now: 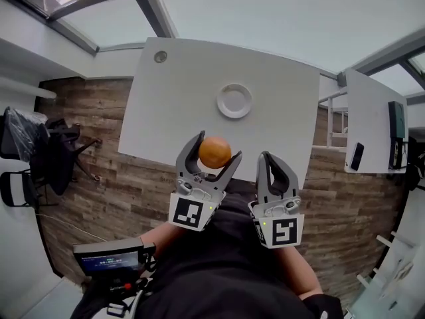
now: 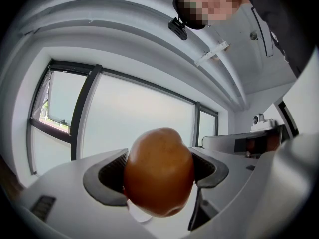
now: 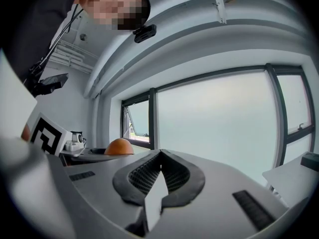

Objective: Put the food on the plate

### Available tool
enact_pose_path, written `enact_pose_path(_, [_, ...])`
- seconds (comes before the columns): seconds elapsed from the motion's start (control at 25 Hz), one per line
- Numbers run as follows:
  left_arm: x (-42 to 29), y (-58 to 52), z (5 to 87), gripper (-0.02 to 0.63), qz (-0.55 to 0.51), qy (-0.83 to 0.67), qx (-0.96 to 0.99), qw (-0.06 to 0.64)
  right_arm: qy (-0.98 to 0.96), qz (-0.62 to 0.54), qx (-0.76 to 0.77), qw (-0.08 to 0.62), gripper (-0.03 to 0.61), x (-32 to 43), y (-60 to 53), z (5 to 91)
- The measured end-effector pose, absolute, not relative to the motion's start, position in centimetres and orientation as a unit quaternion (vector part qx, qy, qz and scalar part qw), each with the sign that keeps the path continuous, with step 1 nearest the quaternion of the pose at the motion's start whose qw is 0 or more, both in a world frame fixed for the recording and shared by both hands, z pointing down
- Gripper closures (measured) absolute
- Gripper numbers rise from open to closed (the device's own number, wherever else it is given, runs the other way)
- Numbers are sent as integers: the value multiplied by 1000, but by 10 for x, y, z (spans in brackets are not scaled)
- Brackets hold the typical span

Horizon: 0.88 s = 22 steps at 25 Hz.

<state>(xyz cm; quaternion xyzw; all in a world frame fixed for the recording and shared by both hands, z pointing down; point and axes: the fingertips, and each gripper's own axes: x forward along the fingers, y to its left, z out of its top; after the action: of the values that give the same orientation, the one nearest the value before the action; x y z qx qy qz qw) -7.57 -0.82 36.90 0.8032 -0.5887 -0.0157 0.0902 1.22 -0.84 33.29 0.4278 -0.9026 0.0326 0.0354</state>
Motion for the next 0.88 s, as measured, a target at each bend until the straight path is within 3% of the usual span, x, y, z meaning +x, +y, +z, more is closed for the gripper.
enact_pose_path(0.24, [-60,-32,378,262,18,-571,819,46,-901,20,433,22,572,21,-23,324])
enact_pose_path(0.88, [-42,-82,437,262,69,-553,827,77,-903,29,428,30,572,29,-47,329])
